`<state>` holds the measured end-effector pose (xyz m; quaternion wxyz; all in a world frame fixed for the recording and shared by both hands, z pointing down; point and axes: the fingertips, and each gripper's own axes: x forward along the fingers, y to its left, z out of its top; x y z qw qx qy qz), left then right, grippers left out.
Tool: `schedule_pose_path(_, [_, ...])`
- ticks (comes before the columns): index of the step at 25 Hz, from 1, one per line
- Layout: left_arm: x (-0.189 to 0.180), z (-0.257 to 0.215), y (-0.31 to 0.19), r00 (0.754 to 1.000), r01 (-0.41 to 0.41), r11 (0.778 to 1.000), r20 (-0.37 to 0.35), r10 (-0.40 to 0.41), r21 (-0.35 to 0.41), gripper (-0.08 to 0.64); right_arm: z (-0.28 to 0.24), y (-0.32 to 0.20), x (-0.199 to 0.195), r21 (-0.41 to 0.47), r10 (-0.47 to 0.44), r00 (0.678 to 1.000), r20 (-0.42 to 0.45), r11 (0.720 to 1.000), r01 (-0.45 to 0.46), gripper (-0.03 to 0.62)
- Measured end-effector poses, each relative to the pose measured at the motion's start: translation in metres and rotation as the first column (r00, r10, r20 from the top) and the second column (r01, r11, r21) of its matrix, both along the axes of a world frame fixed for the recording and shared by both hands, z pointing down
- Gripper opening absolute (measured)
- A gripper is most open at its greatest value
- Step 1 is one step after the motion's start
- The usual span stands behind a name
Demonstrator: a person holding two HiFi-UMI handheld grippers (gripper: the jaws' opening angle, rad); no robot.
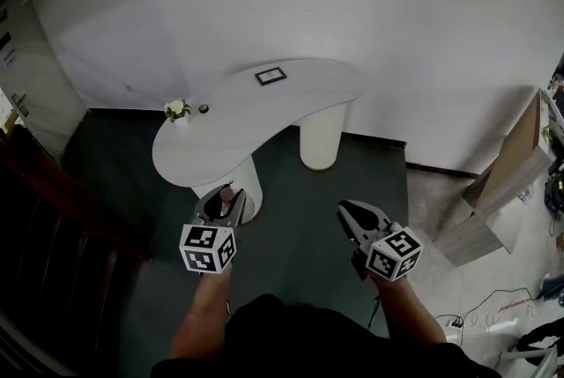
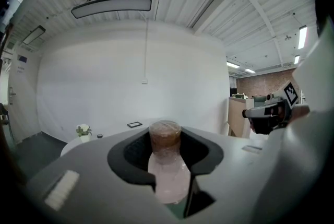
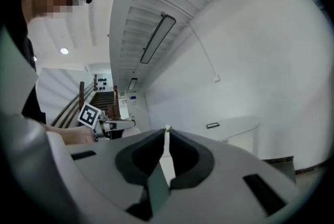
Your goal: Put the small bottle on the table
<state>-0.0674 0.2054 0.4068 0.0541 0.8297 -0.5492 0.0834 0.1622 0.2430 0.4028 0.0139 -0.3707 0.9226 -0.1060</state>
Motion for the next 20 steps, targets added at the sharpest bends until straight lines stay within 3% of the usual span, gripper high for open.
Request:
schedule_pose_path(7, [0.023,-0.002,-0.021,0.999,-0.032,0.999,0.011,0.032,0.001,0.146,-0.008,-0.017,0.024,0.024,0.026,0.999,0.047,0.999,-0.027,0.011])
schedule_pose_path(20, [0.025,0.006,-0.093,0.997,-0.074,0.997,-0.003,0.074,0.0,0.146,-0.001,-0.082,0.02,0.003,0.031,1.0,0.007,1.0,-0.031,0.012])
